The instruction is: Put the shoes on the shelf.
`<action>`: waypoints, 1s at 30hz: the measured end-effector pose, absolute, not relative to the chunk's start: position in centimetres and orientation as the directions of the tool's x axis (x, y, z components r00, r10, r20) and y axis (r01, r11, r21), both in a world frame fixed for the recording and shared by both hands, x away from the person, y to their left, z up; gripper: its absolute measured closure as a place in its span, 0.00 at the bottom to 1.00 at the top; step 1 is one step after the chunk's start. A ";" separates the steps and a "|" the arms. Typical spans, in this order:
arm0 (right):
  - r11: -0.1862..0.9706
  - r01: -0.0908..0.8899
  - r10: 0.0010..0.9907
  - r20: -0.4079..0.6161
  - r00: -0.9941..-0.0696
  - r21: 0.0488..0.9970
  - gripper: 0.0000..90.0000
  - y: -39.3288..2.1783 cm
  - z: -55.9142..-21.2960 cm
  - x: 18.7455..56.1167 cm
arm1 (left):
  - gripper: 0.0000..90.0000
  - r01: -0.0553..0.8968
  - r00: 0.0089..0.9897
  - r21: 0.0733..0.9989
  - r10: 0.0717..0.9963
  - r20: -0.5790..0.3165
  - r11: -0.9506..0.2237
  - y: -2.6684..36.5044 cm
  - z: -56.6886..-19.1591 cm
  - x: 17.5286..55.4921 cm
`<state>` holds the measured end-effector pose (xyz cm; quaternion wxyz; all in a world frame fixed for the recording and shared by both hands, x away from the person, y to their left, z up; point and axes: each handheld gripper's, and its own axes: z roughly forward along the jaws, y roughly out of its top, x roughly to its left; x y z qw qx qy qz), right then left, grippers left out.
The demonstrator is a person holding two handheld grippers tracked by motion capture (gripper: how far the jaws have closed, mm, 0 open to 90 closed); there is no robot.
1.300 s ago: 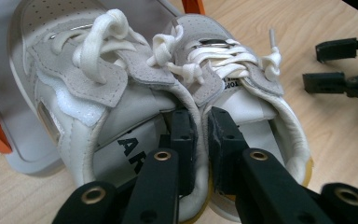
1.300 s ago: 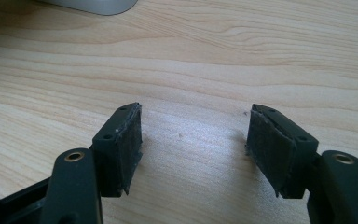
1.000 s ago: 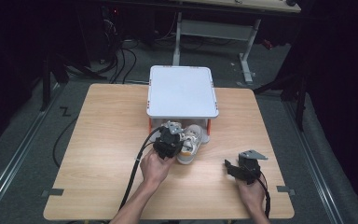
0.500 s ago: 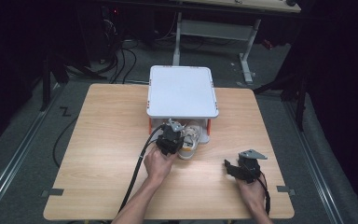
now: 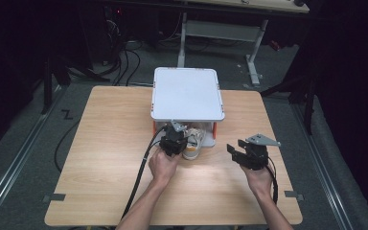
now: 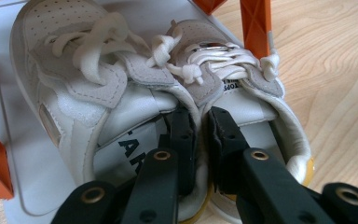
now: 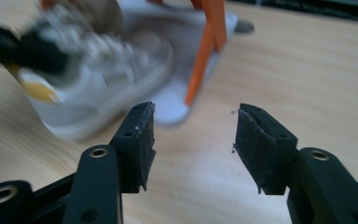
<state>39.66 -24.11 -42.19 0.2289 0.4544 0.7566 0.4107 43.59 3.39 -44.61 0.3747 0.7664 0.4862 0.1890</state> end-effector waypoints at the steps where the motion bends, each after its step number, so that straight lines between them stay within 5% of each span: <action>1: 0.241 0.490 0.871 0.036 -0.490 0.838 0.54 -23.9 -41.6 39.8 | 0.90 0.602 0.454 0.759 0.888 -0.073 -0.246 3.4 -44.7 43.7; 15: 0.217 0.410 0.813 0.069 -0.578 0.886 0.65 -21.1 -34.7 43.0 | 0.89 0.596 0.436 0.771 0.897 -0.077 -0.224 3.5 -44.9 44.2; 30: 0.280 0.414 0.803 0.025 -0.596 0.866 0.69 -14.5 -33.5 48.5 | 0.84 0.582 0.419 0.785 0.906 -0.063 -0.214 3.5 -45.1 44.5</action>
